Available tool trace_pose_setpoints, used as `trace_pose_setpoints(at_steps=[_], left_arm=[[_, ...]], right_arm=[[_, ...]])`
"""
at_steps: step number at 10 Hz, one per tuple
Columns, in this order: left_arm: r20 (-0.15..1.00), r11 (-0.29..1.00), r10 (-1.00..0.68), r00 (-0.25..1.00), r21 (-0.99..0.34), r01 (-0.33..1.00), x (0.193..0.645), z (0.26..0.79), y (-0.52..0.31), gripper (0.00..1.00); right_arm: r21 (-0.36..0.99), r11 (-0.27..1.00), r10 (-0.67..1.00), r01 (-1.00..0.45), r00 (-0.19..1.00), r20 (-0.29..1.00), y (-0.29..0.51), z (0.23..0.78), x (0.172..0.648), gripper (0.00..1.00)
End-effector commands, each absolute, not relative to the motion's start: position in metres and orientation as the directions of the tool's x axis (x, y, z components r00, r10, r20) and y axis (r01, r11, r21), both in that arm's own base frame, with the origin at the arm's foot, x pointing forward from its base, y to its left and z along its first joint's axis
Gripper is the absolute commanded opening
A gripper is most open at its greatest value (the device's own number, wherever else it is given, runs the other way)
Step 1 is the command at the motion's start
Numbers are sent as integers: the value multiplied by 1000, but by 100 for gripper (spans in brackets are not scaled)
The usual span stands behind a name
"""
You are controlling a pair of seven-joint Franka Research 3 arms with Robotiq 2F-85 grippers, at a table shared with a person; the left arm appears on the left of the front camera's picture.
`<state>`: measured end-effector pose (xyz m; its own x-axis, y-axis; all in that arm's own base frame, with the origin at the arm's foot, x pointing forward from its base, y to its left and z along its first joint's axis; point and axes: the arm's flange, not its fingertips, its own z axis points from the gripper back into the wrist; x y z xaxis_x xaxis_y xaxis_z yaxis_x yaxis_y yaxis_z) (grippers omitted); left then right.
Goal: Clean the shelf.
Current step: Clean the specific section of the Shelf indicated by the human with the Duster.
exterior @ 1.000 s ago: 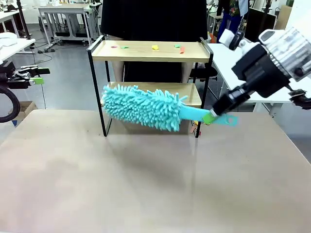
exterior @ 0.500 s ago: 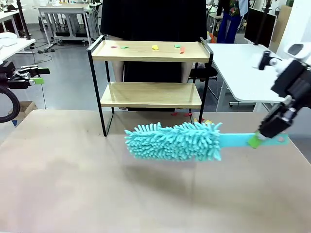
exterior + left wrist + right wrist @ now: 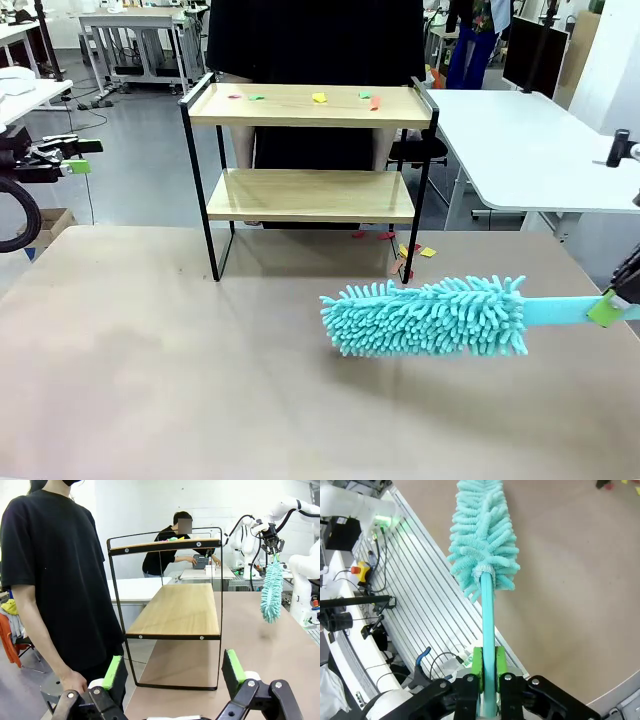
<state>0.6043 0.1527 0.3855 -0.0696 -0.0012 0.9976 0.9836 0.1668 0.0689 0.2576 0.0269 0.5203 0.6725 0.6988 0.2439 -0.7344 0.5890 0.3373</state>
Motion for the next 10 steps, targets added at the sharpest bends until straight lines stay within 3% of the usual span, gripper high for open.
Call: trace_pose_setpoints(at_steps=[1, 10], left_arm=[[996, 166, -7, -86, 86, 982, 604, 387, 153, 100], [996, 166, -7, -86, 86, 982, 604, 387, 153, 100]], right_arm=[[337, 584, 703, -739, 668, 245, 33, 523, 258, 13], [337, 584, 703, -739, 668, 245, 33, 523, 258, 13]])
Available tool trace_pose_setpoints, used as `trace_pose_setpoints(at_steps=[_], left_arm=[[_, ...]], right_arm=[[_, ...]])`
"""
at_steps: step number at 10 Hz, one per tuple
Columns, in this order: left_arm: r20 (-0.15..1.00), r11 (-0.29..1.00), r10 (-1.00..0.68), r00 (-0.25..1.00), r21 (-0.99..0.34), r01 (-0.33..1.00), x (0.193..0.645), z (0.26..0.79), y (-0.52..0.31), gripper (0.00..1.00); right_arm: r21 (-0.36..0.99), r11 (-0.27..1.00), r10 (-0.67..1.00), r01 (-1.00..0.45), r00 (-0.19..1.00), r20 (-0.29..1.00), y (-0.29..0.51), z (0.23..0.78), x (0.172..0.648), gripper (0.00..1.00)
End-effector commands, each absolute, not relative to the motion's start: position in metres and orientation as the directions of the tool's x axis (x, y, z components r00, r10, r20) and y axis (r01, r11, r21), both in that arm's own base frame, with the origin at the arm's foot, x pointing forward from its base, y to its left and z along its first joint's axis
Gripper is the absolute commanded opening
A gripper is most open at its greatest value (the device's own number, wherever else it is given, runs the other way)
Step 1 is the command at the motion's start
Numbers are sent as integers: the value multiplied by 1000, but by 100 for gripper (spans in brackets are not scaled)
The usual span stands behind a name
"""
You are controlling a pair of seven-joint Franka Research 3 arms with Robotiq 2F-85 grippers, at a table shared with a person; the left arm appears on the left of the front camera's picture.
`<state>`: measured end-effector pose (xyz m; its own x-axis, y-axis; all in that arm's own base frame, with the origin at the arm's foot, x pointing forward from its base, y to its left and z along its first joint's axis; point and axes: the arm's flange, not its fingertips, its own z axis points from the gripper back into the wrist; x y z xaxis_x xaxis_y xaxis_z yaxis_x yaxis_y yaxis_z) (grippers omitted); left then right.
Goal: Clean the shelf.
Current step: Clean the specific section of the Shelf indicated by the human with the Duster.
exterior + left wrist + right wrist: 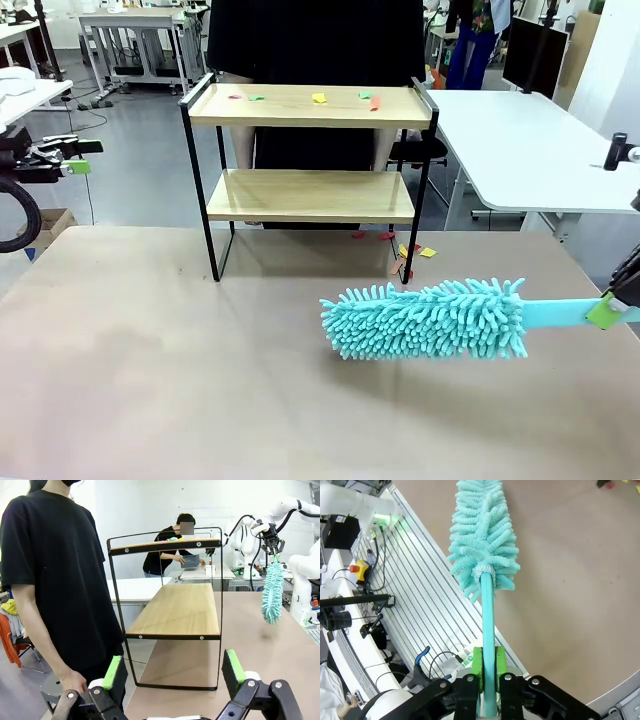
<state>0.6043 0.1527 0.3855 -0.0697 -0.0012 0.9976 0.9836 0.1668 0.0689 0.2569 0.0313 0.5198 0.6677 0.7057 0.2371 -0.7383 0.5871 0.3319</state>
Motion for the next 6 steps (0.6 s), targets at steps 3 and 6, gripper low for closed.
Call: trace_pose_setpoints(at_steps=[3, 6], left_arm=[[996, 166, -7, -86, 86, 982, 604, 387, 153, 100], [996, 166, -7, -86, 86, 982, 604, 387, 153, 100]], right_arm=[[337, 584, 703, -739, 668, 245, 33, 523, 258, 13], [337, 584, 703, -739, 668, 245, 33, 523, 258, 13]])
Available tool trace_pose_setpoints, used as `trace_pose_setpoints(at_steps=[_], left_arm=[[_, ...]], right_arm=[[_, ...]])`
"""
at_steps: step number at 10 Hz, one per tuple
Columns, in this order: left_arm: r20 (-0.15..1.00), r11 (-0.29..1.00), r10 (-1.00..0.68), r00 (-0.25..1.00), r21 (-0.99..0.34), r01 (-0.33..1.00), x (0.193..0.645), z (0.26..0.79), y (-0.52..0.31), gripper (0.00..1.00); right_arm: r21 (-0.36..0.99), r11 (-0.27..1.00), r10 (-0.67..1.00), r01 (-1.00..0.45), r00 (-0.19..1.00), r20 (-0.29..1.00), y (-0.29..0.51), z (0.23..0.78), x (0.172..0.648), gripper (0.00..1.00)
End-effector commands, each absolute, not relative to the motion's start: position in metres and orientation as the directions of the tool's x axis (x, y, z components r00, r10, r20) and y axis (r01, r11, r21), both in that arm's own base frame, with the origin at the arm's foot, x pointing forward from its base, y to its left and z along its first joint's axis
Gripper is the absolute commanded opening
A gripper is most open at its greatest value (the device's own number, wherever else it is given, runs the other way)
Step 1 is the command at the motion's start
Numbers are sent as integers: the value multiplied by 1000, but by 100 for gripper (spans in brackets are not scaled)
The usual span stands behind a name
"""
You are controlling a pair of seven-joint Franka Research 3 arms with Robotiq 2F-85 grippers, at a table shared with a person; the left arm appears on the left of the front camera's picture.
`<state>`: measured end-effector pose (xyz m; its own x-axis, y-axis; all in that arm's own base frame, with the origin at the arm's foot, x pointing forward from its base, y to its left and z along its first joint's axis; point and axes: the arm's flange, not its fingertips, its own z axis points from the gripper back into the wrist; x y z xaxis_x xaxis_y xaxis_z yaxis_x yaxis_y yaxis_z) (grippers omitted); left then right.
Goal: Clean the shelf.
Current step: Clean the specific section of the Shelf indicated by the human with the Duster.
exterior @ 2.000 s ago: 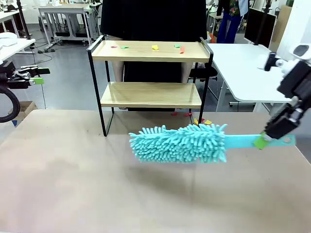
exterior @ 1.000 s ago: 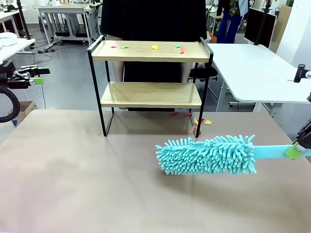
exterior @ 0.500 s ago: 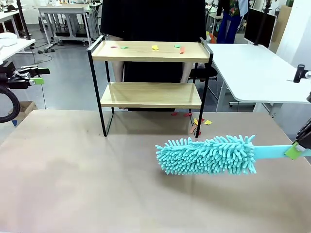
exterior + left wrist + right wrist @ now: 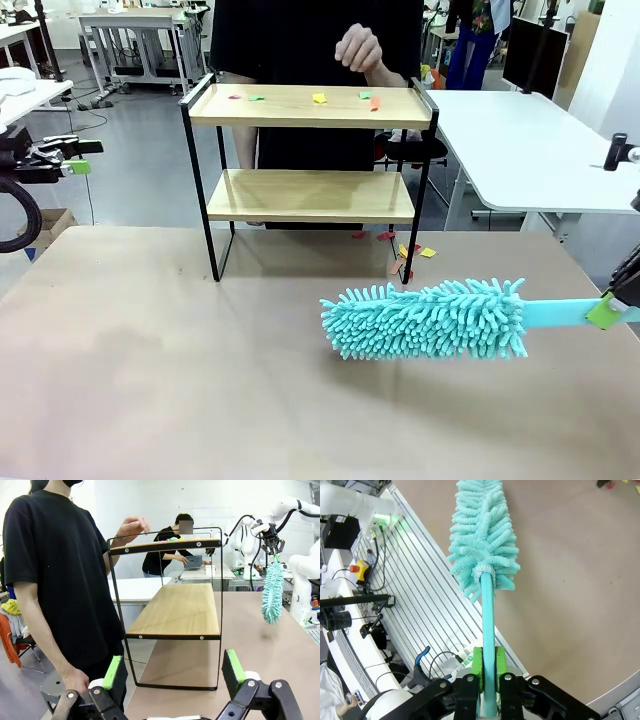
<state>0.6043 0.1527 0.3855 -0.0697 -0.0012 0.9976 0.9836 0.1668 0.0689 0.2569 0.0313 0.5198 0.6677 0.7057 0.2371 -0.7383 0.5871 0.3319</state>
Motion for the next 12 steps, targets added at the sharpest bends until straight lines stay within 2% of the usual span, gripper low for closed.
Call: trace_pose_setpoints(at_steps=[1, 12], left_arm=[[996, 166, -7, -86, 86, 982, 604, 387, 153, 100], [996, 166, -7, -86, 86, 982, 604, 387, 153, 100]], right_arm=[[337, 584, 703, -739, 668, 245, 33, 523, 258, 13], [337, 584, 703, -739, 668, 245, 33, 523, 258, 13]])
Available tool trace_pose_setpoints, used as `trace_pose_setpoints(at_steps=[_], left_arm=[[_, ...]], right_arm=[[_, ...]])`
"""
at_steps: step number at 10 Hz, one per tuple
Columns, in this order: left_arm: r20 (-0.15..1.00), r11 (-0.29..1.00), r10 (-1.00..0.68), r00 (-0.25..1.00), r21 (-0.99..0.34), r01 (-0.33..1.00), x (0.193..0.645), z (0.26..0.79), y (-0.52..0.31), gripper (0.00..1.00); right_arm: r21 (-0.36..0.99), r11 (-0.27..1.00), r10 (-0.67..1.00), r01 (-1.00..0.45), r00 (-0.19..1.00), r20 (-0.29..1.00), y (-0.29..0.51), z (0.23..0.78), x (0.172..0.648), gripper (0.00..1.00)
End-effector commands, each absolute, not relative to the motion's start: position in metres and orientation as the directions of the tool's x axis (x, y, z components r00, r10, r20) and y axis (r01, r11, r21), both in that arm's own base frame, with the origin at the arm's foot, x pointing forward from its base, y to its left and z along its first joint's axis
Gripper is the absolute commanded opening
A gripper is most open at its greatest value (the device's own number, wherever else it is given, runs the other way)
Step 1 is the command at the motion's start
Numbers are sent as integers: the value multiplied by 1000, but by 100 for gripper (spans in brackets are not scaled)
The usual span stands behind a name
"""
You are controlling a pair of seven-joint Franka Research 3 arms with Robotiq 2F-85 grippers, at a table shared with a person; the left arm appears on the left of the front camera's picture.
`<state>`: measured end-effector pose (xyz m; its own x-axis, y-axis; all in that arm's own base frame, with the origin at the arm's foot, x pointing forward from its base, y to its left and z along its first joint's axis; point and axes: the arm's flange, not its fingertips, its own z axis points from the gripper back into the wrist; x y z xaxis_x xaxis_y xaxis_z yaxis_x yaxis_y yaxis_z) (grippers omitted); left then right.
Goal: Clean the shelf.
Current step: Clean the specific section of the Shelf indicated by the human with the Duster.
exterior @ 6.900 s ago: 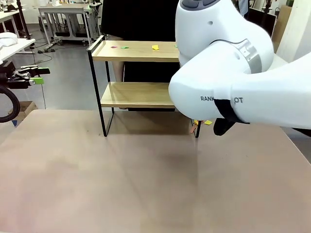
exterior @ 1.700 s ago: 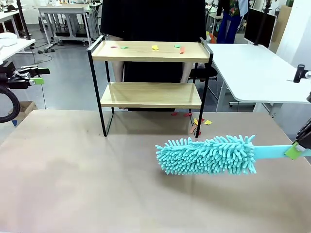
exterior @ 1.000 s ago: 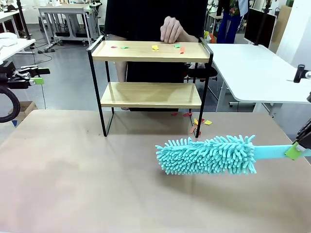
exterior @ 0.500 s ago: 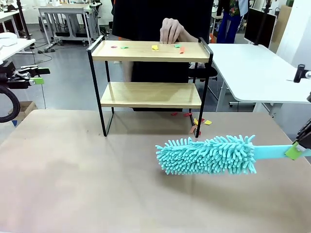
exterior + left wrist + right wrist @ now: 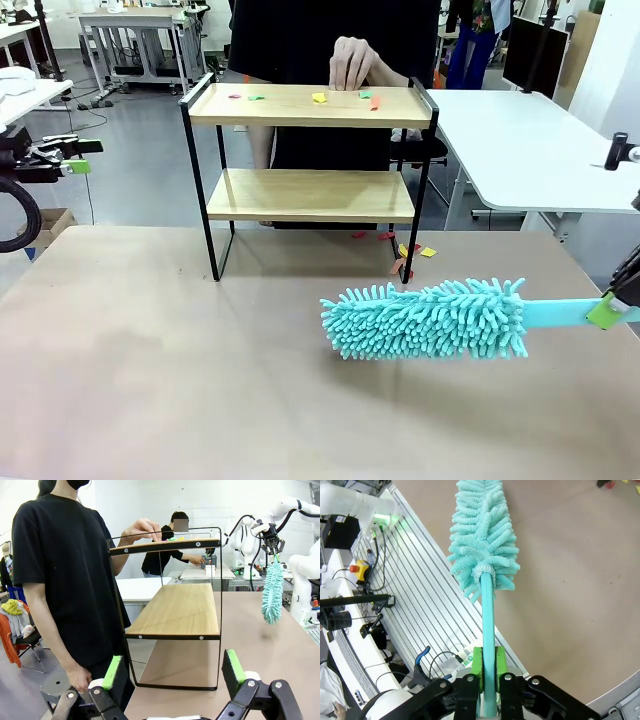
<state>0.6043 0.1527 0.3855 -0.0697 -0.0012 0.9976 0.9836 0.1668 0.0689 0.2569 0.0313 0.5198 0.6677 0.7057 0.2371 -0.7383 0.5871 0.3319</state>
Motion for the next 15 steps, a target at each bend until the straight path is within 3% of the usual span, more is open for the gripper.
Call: trace_pose_setpoints(at_steps=[1, 3, 8, 10, 11, 15], left_arm=[[996, 166, -7, -86, 86, 982, 604, 387, 153, 100], [996, 166, -7, -86, 86, 982, 604, 387, 153, 100], [996, 166, -7, -86, 86, 982, 604, 387, 153, 100], [996, 166, -7, -86, 86, 982, 604, 387, 153, 100], [996, 166, -7, -86, 86, 982, 604, 387, 153, 100], [996, 166, -7, -86, 86, 982, 604, 387, 153, 100]], right_arm=[[337, 584, 703, -739, 668, 245, 33, 523, 258, 13], [332, 587, 706, -738, 668, 237, 31, 520, 257, 13], [435, 521, 623, -734, 676, 394, 76, 618, 241, 13], [435, 538, 552, -722, 692, 465, 102, 665, 235, 13], [474, 577, 498, -665, 747, 442, 119, 685, 236, 13], [431, 695, 286, -575, 771, 569, 191, 746, 257, 13]])
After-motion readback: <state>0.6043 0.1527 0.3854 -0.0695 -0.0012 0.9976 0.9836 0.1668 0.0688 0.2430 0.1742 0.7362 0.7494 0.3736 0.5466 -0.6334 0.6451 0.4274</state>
